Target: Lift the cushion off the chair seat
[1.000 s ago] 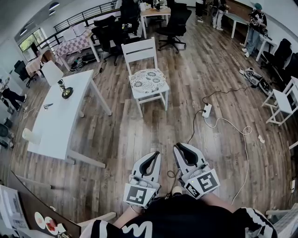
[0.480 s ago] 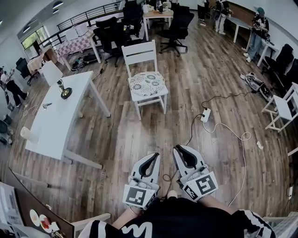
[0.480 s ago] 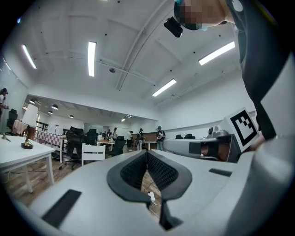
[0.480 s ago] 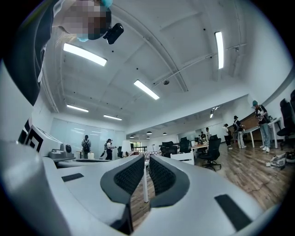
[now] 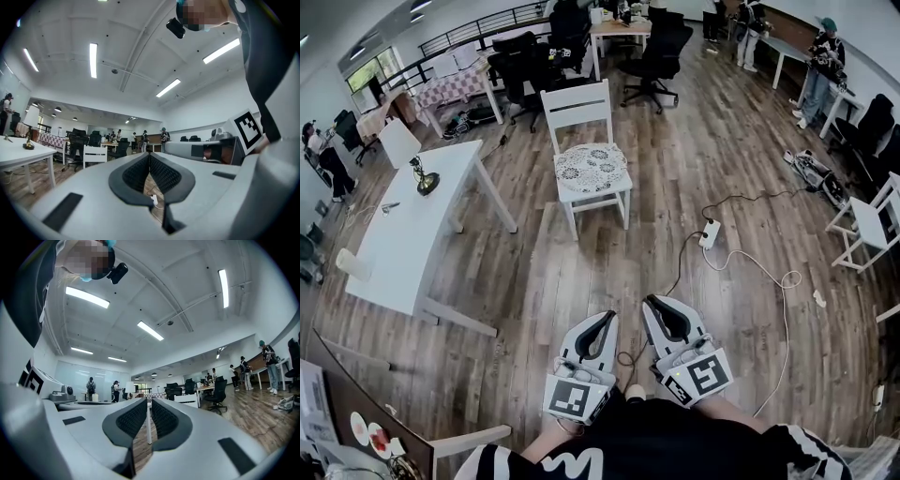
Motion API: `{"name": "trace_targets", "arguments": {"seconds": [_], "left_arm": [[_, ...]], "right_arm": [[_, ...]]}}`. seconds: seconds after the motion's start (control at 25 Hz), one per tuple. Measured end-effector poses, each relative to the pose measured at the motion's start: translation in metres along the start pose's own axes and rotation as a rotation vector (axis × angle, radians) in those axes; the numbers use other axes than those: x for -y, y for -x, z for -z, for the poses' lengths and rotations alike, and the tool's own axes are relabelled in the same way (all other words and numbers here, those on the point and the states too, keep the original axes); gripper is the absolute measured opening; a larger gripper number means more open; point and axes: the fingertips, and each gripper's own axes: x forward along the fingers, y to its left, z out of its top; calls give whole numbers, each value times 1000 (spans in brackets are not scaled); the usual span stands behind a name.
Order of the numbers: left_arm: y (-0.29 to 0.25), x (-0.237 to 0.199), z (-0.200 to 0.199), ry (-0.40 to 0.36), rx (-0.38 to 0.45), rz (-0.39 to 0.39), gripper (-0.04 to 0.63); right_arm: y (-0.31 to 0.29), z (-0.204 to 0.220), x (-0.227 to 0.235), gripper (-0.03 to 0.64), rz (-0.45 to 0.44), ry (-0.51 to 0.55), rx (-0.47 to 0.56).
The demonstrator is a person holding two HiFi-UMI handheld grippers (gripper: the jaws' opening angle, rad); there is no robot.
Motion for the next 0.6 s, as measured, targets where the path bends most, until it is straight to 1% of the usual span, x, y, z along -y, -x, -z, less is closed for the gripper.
{"name": "trace_targets", "arguments": {"seconds": [0.2,0.4,0.6], "left_arm": [[-2,-3,7,15,-25,-30,6],[-11,-14,10,7,-31,-33,6],[-33,-34,8,12,-8,-29,5]], "right_arm": [[-3,4,5,44,-19,-14,-8],[-18,10,11,44,-33,-44,1],[-41,11,23,44,-32,-28,-3]]}}
